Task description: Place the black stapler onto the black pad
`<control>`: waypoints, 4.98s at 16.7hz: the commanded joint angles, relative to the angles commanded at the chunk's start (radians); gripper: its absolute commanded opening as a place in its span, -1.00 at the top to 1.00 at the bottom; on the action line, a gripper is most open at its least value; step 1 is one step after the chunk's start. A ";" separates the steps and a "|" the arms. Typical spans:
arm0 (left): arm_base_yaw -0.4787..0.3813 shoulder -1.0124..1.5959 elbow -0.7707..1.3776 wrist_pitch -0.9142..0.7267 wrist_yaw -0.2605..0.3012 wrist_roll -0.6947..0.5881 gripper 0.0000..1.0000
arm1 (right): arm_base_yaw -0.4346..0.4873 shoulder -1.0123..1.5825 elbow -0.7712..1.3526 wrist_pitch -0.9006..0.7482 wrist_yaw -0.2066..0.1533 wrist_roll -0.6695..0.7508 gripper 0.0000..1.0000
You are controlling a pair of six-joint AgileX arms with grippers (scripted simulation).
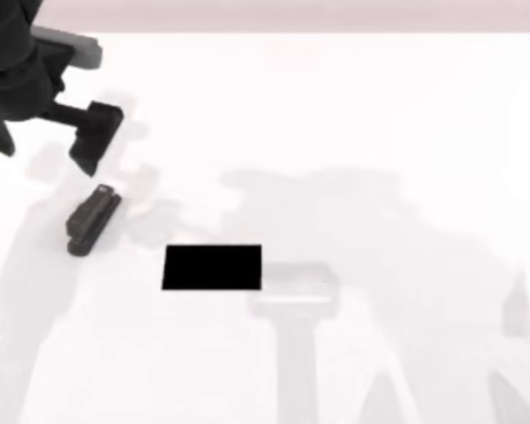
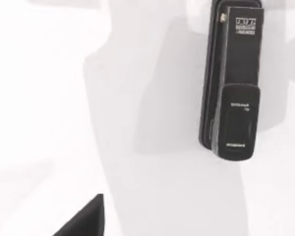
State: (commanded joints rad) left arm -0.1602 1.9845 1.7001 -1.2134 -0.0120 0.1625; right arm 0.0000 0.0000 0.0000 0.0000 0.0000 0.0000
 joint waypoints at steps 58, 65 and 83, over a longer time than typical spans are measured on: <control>0.011 0.123 0.124 -0.071 0.007 0.009 1.00 | 0.000 0.000 0.000 0.000 0.000 0.000 -1.00; -0.011 0.122 0.123 -0.082 -0.010 -0.049 1.00 | 0.000 0.000 0.000 0.000 0.000 0.000 -1.00; -0.334 0.123 0.080 -0.182 -0.129 -1.802 1.00 | 0.000 0.000 0.000 0.000 0.000 0.000 -1.00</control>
State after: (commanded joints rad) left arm -0.4947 2.1074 1.7801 -1.3958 -0.1407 -1.6398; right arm 0.0000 0.0000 0.0000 0.0000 0.0000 0.0000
